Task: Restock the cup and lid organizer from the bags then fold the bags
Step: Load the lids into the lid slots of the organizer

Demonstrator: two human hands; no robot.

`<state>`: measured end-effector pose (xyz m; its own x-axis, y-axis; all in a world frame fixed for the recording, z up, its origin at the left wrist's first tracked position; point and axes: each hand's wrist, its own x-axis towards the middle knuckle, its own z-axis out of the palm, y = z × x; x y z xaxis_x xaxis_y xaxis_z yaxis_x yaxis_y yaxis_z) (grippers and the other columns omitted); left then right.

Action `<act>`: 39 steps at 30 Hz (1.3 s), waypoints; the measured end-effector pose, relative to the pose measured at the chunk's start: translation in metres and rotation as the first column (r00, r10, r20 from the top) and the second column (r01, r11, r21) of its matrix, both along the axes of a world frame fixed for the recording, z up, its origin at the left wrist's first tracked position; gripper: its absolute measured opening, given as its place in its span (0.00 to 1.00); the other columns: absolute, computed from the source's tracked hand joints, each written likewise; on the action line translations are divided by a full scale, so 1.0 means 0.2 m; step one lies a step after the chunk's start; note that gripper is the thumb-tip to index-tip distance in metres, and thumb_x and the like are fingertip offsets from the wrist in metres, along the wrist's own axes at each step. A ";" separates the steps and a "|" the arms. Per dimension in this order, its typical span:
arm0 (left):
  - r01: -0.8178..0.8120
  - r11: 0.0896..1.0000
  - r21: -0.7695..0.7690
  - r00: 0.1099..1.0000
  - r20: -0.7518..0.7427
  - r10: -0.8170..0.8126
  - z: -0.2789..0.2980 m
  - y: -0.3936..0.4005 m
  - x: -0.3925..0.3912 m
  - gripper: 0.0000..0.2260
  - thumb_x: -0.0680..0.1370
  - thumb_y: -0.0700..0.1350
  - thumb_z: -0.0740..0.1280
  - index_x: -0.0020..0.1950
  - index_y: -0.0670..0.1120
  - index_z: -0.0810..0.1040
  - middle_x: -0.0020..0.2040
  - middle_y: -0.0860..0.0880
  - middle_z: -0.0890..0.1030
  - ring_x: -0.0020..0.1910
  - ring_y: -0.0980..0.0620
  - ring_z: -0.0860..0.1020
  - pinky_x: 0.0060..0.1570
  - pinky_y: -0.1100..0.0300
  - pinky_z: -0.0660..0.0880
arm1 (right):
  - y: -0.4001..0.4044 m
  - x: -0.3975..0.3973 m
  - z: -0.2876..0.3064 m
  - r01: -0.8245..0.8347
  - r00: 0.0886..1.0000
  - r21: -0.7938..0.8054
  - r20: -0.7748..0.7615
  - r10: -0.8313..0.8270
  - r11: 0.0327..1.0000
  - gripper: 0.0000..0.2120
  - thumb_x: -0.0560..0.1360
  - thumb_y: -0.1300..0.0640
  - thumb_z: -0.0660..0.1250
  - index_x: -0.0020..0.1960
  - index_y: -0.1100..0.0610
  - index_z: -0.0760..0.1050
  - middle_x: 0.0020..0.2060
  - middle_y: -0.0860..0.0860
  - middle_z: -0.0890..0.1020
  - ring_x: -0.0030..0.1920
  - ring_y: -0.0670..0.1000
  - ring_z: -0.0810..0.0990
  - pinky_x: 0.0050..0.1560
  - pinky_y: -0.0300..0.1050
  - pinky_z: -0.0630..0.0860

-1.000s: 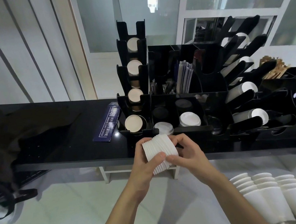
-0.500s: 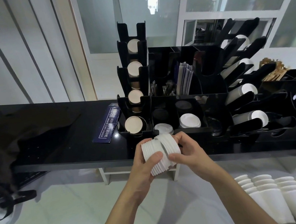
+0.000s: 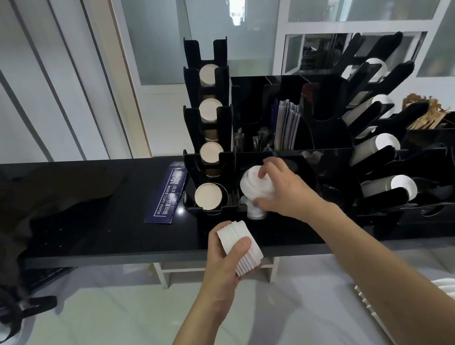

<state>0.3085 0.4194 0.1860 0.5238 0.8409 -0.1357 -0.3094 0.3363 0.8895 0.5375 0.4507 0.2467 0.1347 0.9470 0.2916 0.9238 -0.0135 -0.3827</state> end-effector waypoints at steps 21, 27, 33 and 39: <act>0.005 1.000 -0.007 1.000 -0.018 -0.005 -0.03 -0.01 0.00 0.27 0.70 0.48 0.75 0.68 0.57 0.73 0.65 0.47 0.76 0.61 0.41 0.78 0.56 0.40 0.82 | 0.16 0.09 -0.29 -0.129 0.858 -0.020 0.498 0.122 0.991 0.19 0.67 0.48 0.82 0.52 0.54 0.80 0.45 0.50 0.84 0.45 0.56 0.84 0.70 0.57 0.71; 0.003 1.000 0.000 0.999 -0.033 -0.003 -0.03 -0.02 0.00 0.27 0.72 0.48 0.78 0.68 0.58 0.73 0.65 0.47 0.75 0.62 0.41 0.77 0.55 0.43 0.83 | 0.13 0.08 -0.33 -0.158 0.834 0.005 0.536 0.130 0.987 0.16 0.65 0.49 0.83 0.46 0.53 0.82 0.43 0.48 0.85 0.40 0.53 0.84 0.69 0.58 0.74; 0.009 1.000 -0.006 0.999 -0.036 -0.010 -0.04 -0.02 0.01 0.26 0.71 0.49 0.75 0.67 0.58 0.74 0.64 0.48 0.76 0.61 0.41 0.78 0.56 0.40 0.82 | 0.14 0.13 -0.38 -0.117 0.858 -0.029 0.501 0.116 0.993 0.08 0.75 0.50 0.73 0.51 0.52 0.81 0.45 0.47 0.86 0.46 0.50 0.85 0.81 0.48 0.44; -0.048 0.999 0.022 0.994 -0.096 0.050 -0.05 -0.01 0.00 0.28 0.69 0.51 0.75 0.68 0.59 0.72 0.64 0.50 0.78 0.59 0.45 0.80 0.55 0.39 0.82 | 0.09 0.09 -0.32 -0.130 0.915 -0.033 0.381 0.133 0.991 0.16 0.77 0.56 0.71 0.64 0.56 0.79 0.52 0.51 0.86 0.53 0.52 0.85 0.81 0.46 0.39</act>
